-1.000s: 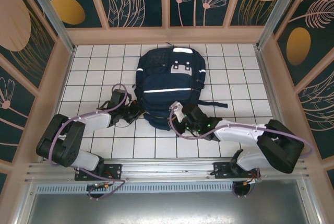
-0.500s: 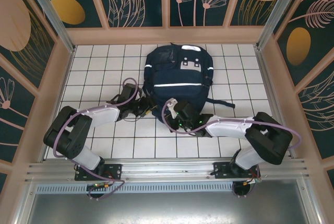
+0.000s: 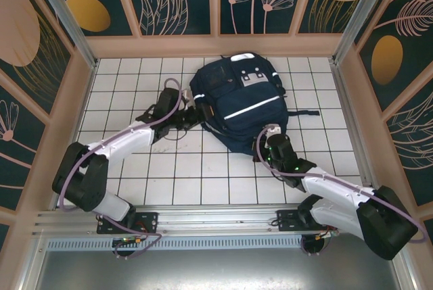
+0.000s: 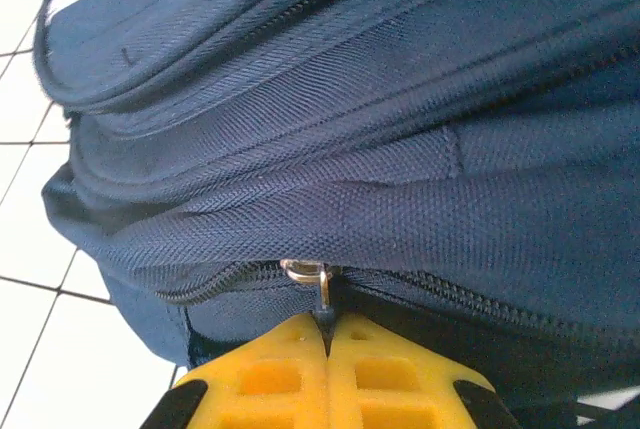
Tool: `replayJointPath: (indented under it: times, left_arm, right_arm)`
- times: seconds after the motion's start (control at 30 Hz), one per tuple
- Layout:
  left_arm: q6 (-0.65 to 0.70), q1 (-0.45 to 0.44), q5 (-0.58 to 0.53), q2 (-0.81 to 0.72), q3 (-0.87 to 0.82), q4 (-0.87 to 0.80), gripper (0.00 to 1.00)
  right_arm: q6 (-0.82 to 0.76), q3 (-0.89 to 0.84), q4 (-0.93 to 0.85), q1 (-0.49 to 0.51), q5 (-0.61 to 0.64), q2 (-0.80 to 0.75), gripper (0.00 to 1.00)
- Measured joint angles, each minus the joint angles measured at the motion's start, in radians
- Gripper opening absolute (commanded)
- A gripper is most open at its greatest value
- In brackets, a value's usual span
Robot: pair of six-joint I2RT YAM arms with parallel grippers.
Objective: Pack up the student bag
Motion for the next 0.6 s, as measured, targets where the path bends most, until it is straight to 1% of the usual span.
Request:
replayJointPath:
  times: [0.1,0.2,0.43,0.53,0.6]
  left_arm:
    - [0.042,0.033,-0.039,0.089,0.142,-0.037,0.77]
    - [0.085,0.058,-0.087,0.224,0.328,-0.074,0.79]
    - [0.122,0.093,-0.149,0.578,0.704,-0.158,0.78]
    - [0.122,0.100,-0.189,0.686,0.796,-0.219,0.78]
    - [0.114,0.101,-0.215,0.713,0.803,-0.253,0.78]
  right_arm:
    - [0.012,-0.019,0.009,-0.029,0.008,-0.002,0.00]
    - [0.021,-0.031,0.031,-0.040,0.006,0.006,0.00]
    - [0.024,-0.042,0.069,-0.057,-0.005,0.023,0.00]
    - [0.024,-0.042,0.069,-0.061,-0.013,0.024,0.00]
    - [0.024,-0.043,0.069,-0.062,-0.016,0.024,0.00]
